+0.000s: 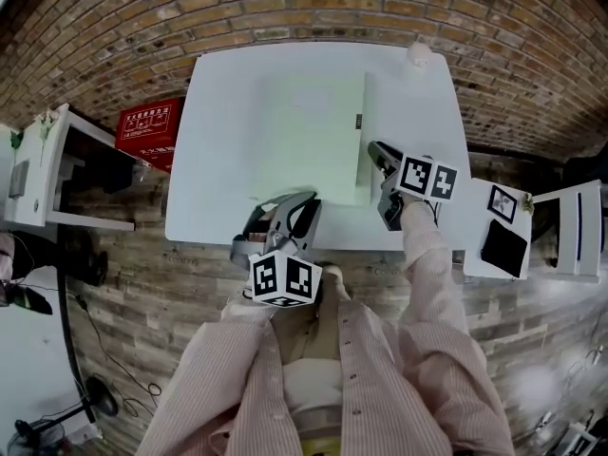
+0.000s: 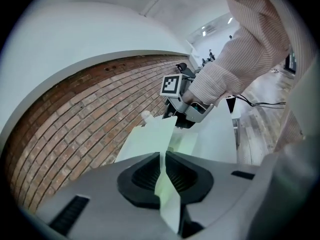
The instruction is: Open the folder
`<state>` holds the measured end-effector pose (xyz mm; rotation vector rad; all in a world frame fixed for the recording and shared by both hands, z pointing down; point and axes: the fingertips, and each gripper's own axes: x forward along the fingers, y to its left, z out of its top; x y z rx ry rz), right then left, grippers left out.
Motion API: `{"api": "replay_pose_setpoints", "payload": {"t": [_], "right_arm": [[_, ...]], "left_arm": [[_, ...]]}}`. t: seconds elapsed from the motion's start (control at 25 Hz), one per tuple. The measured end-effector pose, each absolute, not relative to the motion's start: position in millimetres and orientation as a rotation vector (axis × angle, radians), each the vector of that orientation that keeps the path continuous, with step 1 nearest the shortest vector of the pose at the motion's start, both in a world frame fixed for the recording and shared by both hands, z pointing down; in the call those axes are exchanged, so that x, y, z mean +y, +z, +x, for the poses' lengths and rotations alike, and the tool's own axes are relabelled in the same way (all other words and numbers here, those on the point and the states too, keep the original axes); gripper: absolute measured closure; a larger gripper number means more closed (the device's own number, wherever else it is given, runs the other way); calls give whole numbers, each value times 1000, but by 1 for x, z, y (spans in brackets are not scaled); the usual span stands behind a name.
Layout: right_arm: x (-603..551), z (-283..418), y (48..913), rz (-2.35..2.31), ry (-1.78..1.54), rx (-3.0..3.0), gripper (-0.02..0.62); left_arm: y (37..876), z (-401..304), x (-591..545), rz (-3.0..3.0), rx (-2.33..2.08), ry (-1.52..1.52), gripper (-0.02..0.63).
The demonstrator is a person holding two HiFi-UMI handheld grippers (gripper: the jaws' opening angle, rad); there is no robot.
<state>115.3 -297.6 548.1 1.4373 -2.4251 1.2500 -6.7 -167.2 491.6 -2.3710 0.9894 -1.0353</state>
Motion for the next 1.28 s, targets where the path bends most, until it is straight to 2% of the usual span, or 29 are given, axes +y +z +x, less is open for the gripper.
{"api": "replay_pose_setpoints", "payload": {"t": [0.2, 1.28], "right_arm": [[-294, 109, 530, 1426, 1075, -2467, 577], [-268, 40, 471, 1139, 846, -2690, 591]], "left_arm": [[477, -20, -169, -2379, 1136, -949, 583], [434, -107, -175, -2327, 1748, -641, 609]]}}
